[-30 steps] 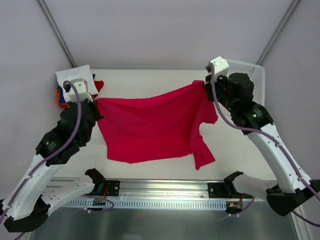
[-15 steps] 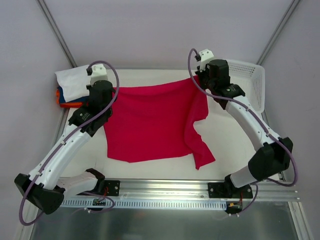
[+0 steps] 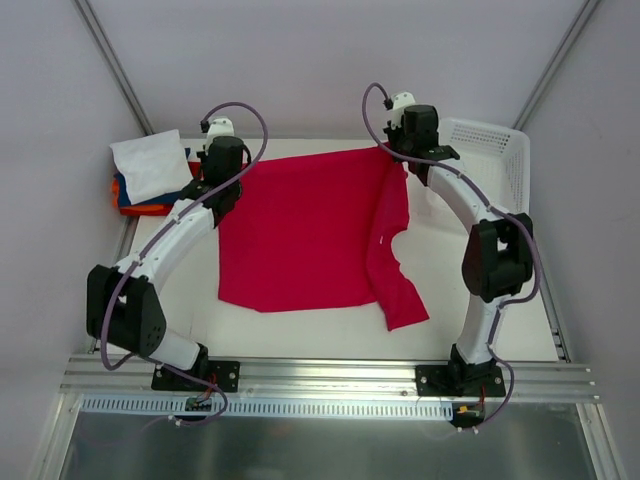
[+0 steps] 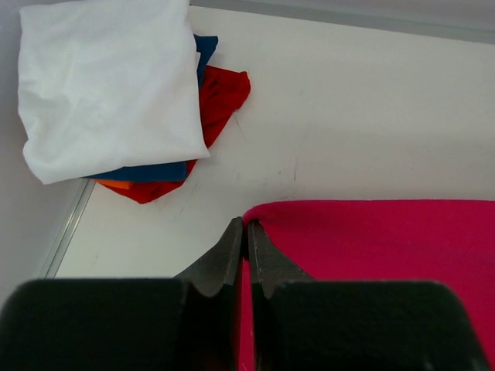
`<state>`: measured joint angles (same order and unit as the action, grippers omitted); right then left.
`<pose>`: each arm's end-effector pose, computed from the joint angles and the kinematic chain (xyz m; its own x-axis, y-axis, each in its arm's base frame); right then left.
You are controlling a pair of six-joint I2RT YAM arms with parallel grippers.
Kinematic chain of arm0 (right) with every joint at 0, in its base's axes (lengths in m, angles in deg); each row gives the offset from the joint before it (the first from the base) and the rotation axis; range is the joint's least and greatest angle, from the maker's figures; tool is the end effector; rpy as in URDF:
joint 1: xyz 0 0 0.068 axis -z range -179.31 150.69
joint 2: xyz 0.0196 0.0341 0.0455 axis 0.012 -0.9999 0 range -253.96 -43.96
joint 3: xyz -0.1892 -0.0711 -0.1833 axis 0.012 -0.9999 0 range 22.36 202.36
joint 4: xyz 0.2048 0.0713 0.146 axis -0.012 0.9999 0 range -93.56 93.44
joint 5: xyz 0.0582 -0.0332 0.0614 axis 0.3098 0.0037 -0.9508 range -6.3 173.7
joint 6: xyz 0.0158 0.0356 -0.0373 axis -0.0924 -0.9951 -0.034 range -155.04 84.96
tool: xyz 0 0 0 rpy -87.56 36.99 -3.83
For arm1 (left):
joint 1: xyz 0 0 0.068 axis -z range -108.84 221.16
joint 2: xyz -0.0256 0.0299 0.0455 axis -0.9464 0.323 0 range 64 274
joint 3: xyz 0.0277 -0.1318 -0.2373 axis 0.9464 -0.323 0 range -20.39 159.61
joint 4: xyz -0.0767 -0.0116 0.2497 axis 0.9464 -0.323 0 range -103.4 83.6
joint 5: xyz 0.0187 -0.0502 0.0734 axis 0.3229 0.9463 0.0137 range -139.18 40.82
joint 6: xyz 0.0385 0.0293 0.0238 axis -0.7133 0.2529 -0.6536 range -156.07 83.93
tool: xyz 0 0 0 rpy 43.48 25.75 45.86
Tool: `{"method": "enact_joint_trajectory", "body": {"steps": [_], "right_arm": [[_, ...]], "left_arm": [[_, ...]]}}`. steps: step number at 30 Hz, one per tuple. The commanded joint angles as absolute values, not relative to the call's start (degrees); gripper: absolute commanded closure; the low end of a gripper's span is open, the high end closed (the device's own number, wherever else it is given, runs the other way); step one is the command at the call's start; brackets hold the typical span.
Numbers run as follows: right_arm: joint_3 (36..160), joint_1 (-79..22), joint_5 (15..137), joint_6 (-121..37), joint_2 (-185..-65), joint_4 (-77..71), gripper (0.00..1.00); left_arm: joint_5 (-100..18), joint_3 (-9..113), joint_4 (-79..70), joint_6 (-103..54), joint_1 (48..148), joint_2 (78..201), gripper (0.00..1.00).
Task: Fold and stack the t-shirts
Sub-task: Flatten the tshirt out
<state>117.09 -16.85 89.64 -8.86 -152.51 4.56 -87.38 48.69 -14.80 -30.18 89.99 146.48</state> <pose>0.4375 0.1344 0.3227 -0.2277 -0.5322 -0.8155 -0.3440 0.8274 -0.4439 0.3217 -0.0865 0.3390 -0.3199 0.0240 -0.9471 -0.3242 0.9366 0.1332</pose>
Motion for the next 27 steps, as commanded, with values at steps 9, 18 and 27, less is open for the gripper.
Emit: {"method": "enact_joint_trajectory", "body": {"steps": [9, 18, 27], "right_arm": [[130.4, -15.2, 88.5, -9.1, -167.4, -1.6, 1.0], [138.0, -14.5, 90.1, -9.5, -176.9, -1.6, 1.0], [139.3, -13.9, 92.4, -10.1, -179.0, -0.9, 0.24]], "left_arm": [[-86.9, 61.8, -3.9, -32.8, 86.2, 167.6, 1.0], [-86.3, 73.1, -3.6, -33.8, 84.3, 180.8, 1.0], [-87.8, 77.9, -3.8, -37.1, 83.3, 186.5, 0.02]]}}
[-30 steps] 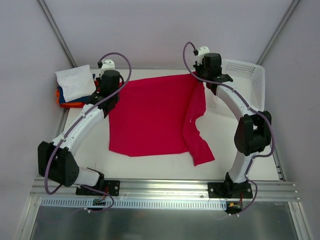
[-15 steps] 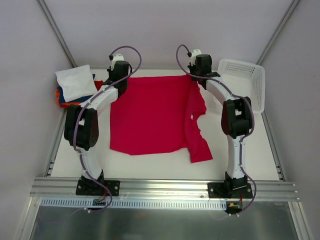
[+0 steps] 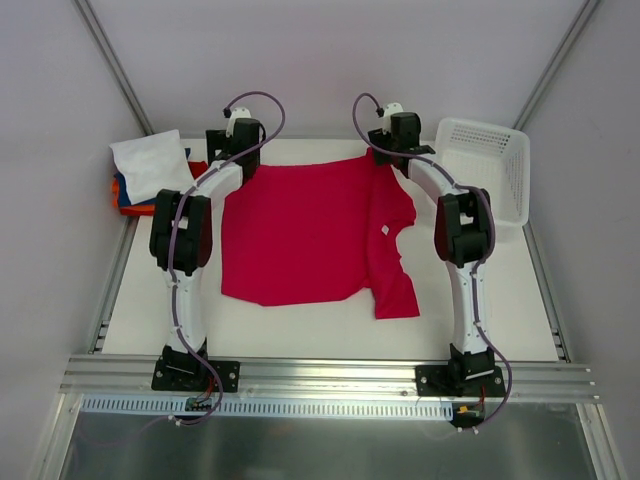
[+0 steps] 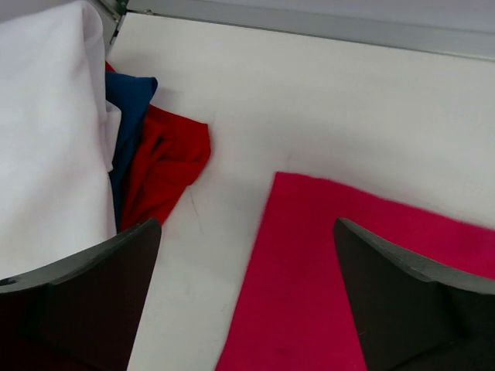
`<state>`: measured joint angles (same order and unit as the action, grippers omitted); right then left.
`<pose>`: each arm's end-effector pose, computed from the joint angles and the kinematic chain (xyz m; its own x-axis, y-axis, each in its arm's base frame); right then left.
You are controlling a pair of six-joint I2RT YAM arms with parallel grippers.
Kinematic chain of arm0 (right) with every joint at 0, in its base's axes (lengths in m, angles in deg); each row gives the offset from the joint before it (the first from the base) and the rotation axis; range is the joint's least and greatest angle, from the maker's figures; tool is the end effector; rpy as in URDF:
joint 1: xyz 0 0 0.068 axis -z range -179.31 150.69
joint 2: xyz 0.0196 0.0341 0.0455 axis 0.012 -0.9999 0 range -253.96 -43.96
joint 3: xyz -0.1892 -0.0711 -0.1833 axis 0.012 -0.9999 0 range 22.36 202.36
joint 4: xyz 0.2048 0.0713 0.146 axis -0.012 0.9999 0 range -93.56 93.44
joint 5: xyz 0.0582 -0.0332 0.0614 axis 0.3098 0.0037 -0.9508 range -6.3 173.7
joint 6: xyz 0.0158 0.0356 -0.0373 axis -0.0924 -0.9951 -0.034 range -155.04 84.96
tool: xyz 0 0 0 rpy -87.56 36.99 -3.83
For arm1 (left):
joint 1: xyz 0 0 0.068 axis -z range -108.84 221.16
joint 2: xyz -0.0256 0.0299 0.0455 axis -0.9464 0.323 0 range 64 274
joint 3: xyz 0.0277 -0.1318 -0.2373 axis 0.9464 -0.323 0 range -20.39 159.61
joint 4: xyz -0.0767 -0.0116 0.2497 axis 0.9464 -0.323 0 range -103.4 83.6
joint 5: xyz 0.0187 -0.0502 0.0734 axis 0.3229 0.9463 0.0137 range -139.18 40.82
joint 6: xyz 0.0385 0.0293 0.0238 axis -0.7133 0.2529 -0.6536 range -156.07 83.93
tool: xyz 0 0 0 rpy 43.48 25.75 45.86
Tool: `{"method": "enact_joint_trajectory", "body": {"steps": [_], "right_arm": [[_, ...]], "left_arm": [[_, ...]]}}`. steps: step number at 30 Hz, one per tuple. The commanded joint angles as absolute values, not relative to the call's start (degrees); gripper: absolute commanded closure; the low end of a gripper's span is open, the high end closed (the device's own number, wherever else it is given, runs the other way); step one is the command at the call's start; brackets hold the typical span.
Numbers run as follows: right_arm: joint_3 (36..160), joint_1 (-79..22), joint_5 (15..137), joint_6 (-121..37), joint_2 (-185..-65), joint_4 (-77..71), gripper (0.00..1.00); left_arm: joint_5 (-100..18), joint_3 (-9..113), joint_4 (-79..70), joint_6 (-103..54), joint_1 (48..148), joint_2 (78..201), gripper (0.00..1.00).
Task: Fold and stack the t-shirts
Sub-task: Flatten the tshirt out
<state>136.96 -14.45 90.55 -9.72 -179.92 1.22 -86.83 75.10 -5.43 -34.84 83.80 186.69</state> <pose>0.5397 0.1416 0.2156 -0.3175 -0.5258 -0.7891 -0.3228 0.8424 -0.4314 0.4923 -0.0882 0.2319 -0.4234 0.0776 -0.9026 -0.3704 0.8944 0.2507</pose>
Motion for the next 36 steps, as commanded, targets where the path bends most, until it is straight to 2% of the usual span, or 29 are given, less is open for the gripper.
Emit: {"method": "enact_joint_trajectory", "body": {"steps": [1, 2, 4, 14, 22, 29, 36], "right_arm": [[137.9, -13.9, 92.8, -10.3, -177.7, -0.9, 0.21], [137.0, -13.8, 92.9, -10.5, -176.8, -0.9, 0.16], [134.2, -13.6, 93.5, -11.2, -173.9, -0.9, 0.14], [116.2, -15.8, 92.1, -14.6, -154.2, 1.9, 0.13], [105.2, -19.5, 89.7, -20.3, -142.2, 8.4, 0.12], [96.8, -22.4, 86.8, -25.0, -133.4, 11.3, 0.11], [90.7, -24.1, 82.1, -28.5, -127.6, 13.4, 0.11]], "left_arm": [[-88.1, 77.7, -3.9, -37.0, 83.3, 186.3, 0.01], [-88.1, 77.3, -3.9, -37.0, 83.3, 185.4, 0.01], [-87.9, 75.1, -4.2, -36.5, 83.3, 182.8, 0.01], [-83.3, 56.0, -8.2, -28.8, 85.0, 165.5, 0.01], [-79.1, 42.3, -14.5, -18.2, 92.1, 154.5, 0.01], [-75.0, 33.6, -15.3, -9.7, 96.8, 151.4, 0.01], [-68.7, 30.3, -14.7, -5.3, 97.3, 155.7, 0.01]]}}
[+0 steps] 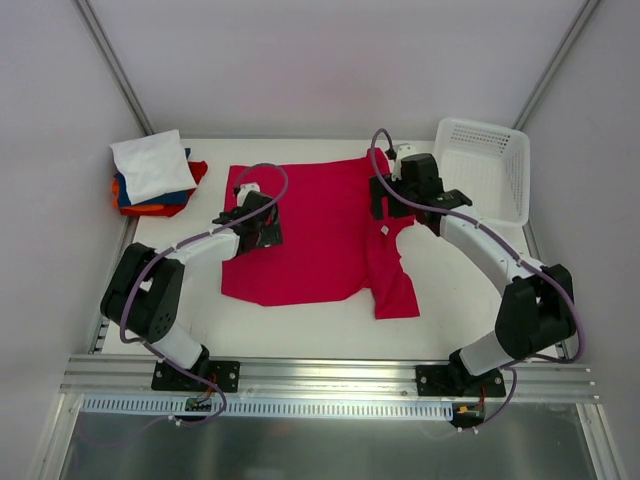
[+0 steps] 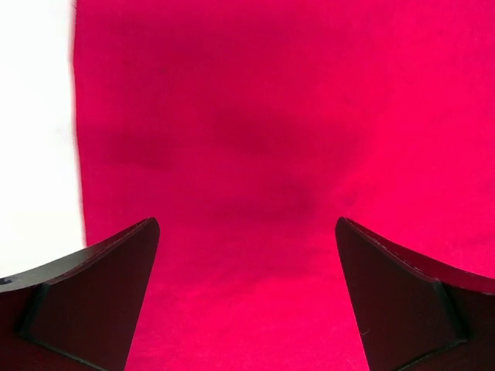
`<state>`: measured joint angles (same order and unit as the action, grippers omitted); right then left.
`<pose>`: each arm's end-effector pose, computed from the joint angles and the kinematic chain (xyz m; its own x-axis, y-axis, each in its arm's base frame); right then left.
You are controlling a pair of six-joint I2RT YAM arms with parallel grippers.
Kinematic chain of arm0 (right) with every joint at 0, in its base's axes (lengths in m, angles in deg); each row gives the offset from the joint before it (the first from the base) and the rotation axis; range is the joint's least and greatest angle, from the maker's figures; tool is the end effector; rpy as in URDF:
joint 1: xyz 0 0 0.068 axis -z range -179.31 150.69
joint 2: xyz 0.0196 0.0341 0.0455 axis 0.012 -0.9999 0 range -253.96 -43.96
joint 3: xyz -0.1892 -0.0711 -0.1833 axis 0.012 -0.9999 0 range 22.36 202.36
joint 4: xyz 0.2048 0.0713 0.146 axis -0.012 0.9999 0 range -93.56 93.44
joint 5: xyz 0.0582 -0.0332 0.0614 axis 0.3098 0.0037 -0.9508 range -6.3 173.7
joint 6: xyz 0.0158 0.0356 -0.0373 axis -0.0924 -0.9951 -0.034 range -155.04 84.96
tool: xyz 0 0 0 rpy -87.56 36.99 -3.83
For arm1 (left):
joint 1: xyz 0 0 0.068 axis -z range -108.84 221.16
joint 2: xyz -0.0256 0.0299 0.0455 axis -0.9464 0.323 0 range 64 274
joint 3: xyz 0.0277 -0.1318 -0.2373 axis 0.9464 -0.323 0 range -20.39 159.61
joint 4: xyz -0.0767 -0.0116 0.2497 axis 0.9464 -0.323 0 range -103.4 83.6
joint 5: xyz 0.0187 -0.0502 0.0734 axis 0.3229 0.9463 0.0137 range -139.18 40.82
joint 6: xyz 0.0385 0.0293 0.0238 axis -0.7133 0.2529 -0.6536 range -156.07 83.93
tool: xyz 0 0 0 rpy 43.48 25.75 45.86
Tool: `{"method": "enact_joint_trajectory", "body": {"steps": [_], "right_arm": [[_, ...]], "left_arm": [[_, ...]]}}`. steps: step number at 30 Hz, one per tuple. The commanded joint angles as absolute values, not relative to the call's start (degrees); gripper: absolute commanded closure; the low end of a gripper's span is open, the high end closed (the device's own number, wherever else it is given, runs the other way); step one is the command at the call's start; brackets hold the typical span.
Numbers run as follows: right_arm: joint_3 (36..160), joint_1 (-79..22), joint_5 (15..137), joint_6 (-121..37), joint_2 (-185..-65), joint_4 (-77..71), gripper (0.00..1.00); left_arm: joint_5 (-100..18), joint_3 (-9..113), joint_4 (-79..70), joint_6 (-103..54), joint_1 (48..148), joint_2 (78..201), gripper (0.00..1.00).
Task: Fold and stack the t-shirts
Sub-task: Flatten the tshirt out
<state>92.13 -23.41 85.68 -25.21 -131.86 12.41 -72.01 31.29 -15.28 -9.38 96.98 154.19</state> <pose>0.3223 0.1428 0.2968 -0.4389 -0.3832 -0.8127 -0.4637 0.8713 -0.1604 0.2961 -0.1280 0.1933 -0.6660 -0.1375 -0.7331 -0.1500 0.9875 -0.0490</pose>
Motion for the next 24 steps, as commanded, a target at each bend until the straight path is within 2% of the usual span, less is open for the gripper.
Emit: {"method": "enact_joint_trajectory", "body": {"steps": [1, 12, 24], "right_arm": [[89.6, -24.4, 81.1, -28.9, -126.4, 13.5, 0.11], [87.7, -25.6, 78.4, -29.8, -121.1, 16.2, 0.1], [83.4, -26.2, 74.9, -31.5, -122.4, 14.5, 0.1]], "left_arm": [[-68.2, 29.9, -14.2, -4.8, 97.3, 156.5, 0.01], [-64.4, 29.1, -9.8, -2.8, 97.4, 164.6, 0.01], [-66.0, 23.4, -13.8, 0.9, 97.0, 159.5, 0.01]]}}
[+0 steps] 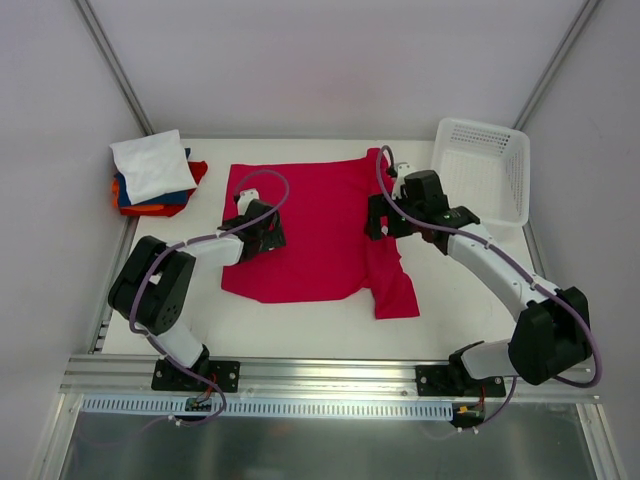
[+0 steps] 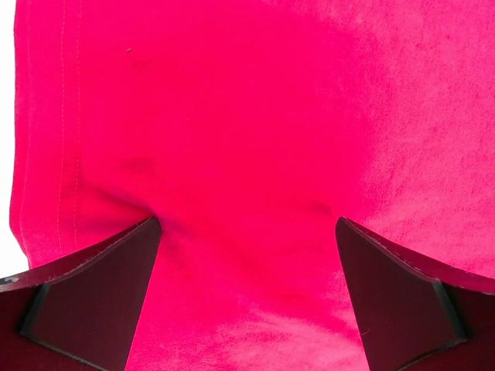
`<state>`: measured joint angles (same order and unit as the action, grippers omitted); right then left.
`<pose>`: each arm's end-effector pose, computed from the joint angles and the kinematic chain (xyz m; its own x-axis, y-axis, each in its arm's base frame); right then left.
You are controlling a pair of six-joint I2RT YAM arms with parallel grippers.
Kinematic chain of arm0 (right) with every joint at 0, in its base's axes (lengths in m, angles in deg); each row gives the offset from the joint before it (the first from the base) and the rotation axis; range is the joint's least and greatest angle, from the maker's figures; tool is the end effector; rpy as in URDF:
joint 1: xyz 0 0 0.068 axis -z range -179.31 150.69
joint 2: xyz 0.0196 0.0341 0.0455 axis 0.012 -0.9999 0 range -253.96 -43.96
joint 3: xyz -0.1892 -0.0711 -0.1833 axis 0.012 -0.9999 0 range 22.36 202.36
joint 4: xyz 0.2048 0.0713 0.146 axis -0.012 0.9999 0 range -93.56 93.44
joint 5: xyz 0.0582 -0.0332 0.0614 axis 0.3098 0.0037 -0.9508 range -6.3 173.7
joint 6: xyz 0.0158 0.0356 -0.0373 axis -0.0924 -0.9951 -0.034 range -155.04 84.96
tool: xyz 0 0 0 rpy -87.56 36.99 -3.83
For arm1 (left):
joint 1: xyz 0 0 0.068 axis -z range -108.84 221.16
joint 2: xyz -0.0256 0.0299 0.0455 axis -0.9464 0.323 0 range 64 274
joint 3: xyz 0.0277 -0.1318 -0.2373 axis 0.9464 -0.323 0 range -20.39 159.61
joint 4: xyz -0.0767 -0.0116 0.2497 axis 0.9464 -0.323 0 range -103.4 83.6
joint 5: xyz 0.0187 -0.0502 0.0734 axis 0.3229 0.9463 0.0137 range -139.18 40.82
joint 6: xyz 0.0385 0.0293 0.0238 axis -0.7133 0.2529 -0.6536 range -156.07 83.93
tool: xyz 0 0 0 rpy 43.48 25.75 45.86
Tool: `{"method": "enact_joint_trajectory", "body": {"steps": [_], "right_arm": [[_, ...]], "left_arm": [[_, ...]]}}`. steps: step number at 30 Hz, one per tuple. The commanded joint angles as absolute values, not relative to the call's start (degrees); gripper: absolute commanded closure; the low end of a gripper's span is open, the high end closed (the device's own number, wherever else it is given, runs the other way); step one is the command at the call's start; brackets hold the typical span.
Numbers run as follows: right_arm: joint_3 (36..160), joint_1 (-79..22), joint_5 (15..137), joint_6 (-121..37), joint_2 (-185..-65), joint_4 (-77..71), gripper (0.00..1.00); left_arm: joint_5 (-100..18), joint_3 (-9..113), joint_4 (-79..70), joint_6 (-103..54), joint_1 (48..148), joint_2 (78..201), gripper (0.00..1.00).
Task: Fold and stack the t-shirts
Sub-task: Flatten the tshirt out
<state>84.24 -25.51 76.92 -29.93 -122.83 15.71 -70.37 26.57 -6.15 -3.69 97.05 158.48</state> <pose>0.2754 0.1402 0.2937 -0.4818 -0.3356 -0.8095 -0.5690 0.8223 -0.0023 0.2963 -0.1295 0.1578 -0.6580 -0.2356 -0.7152 -0.1962 0.9706 -0.1392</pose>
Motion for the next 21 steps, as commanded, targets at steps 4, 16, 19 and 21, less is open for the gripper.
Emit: {"method": "enact_joint_trajectory", "body": {"steps": [4, 16, 19, 21], "right_arm": [[80.2, -26.6, 73.2, -32.8, -123.6, 12.4, 0.16], [67.2, -28.1, 76.7, -38.2, -114.0, 9.7, 0.48], [65.5, -28.2, 80.4, -38.2, -109.6, 11.9, 0.5], [64.6, -28.2, 82.3, -37.9, -108.1, 13.1, 0.51]], "left_arm": [[-66.5, 23.7, -15.0, 1.9, 96.9, 159.0, 0.01], [-66.3, 23.7, -15.5, 1.4, 97.1, 158.7, 0.01], [-66.5, 24.0, -15.6, 1.1, 97.1, 159.1, 0.01], [-66.4, 24.3, -15.7, 0.9, 97.2, 159.4, 0.01]]}}
